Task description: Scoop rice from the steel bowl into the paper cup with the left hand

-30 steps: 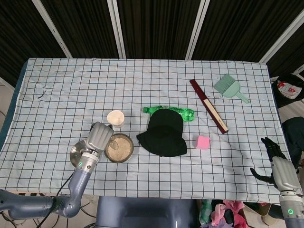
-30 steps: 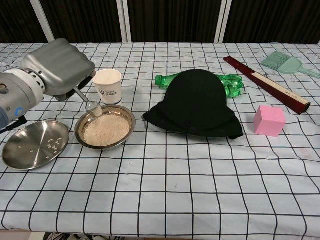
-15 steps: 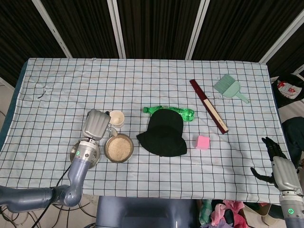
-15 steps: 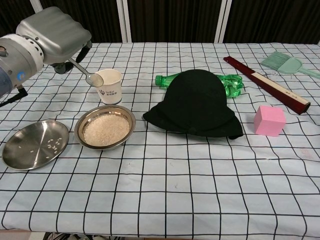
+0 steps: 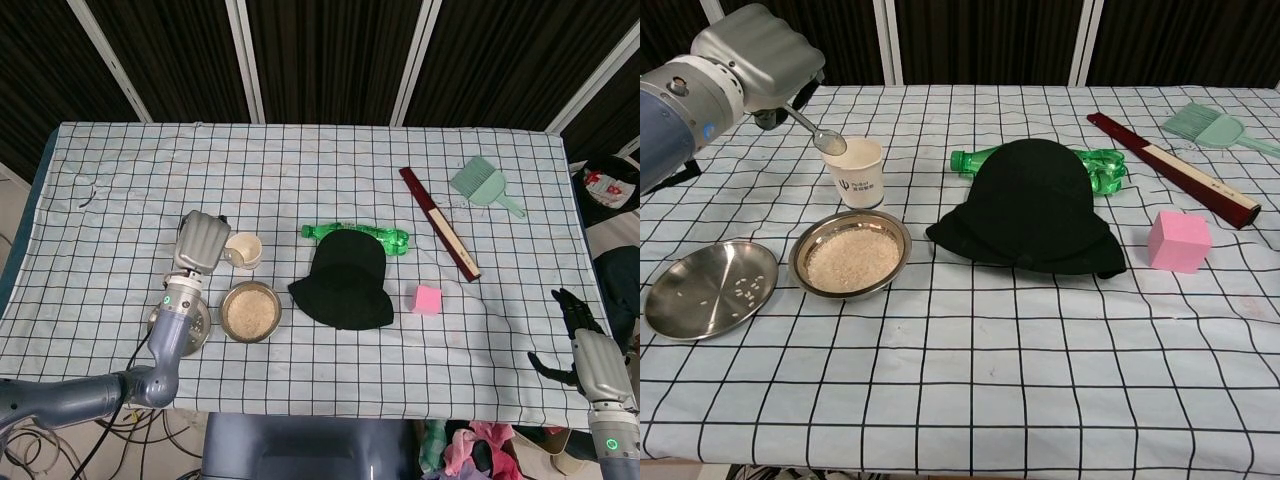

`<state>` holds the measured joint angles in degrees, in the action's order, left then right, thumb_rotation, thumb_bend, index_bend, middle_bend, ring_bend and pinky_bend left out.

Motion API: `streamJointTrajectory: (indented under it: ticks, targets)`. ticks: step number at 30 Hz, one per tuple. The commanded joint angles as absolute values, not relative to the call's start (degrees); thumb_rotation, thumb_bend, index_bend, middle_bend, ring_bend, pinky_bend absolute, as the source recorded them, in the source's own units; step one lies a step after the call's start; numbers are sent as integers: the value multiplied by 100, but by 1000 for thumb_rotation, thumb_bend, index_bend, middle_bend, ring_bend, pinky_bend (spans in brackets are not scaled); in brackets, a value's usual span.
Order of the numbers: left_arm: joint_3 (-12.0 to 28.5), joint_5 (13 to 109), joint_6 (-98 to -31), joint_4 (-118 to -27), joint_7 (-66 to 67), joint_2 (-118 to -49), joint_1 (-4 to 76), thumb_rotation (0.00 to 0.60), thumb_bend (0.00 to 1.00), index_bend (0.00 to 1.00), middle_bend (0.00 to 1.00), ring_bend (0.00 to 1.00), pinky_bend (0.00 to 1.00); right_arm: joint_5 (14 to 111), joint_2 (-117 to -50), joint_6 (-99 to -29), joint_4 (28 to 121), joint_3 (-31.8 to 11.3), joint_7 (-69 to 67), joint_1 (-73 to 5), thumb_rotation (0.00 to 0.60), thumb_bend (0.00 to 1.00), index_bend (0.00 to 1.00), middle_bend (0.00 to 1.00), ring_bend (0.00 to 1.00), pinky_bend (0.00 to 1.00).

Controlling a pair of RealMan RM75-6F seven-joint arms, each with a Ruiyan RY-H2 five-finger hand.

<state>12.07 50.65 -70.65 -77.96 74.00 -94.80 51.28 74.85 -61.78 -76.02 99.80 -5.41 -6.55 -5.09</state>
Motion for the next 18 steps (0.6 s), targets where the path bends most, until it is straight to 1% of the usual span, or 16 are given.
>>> streamJointTrajectory:
  ticks: [1,18]
  targets:
    - [1248,4998,-6945,-7555,7355,-9577,5225,600,513,774,1000,1000,1000,7469,-6178,-7593,9983,-545,-649,-512,600,207,0,0,0,174]
    - [1323,4851,-6574,-6495,7314,-10126,5619,600,513,774,1000,1000,1000,7413,-6154,-7572,10015,-565,-675,-511,600,207,0,0,0,174]
